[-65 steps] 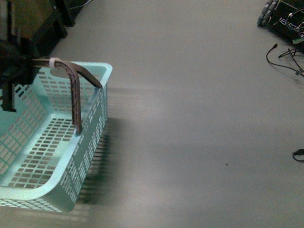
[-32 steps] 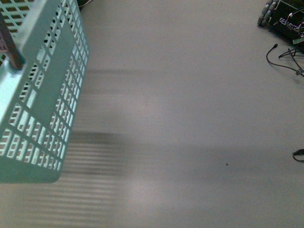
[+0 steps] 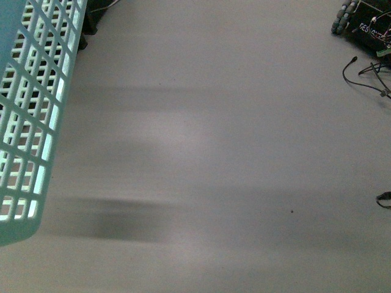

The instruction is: Pick lemon and mango into basket

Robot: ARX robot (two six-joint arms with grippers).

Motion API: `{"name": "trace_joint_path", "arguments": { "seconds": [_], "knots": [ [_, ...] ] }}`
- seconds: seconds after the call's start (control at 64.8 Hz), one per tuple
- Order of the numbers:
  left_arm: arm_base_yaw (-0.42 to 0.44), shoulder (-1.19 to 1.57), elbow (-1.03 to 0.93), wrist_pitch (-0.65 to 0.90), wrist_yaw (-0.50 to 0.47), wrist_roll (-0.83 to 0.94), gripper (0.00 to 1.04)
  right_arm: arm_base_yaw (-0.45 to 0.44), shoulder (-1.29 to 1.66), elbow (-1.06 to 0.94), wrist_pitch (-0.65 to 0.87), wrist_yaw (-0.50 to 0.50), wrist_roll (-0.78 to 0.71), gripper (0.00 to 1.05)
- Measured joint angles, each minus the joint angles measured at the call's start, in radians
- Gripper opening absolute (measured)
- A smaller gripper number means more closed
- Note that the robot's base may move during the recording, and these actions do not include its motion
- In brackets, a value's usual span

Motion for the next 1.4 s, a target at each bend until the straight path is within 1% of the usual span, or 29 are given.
{"name": "trace_joint_path", "arguments": {
  "seconds": [1.404],
  "knots": [
    [-0.003,-0.016,0.011,-0.006,-0.002,0.001,0.05,0.0,0.0,0.0,0.0,0.0,0.0,0.96]
  ]
}}
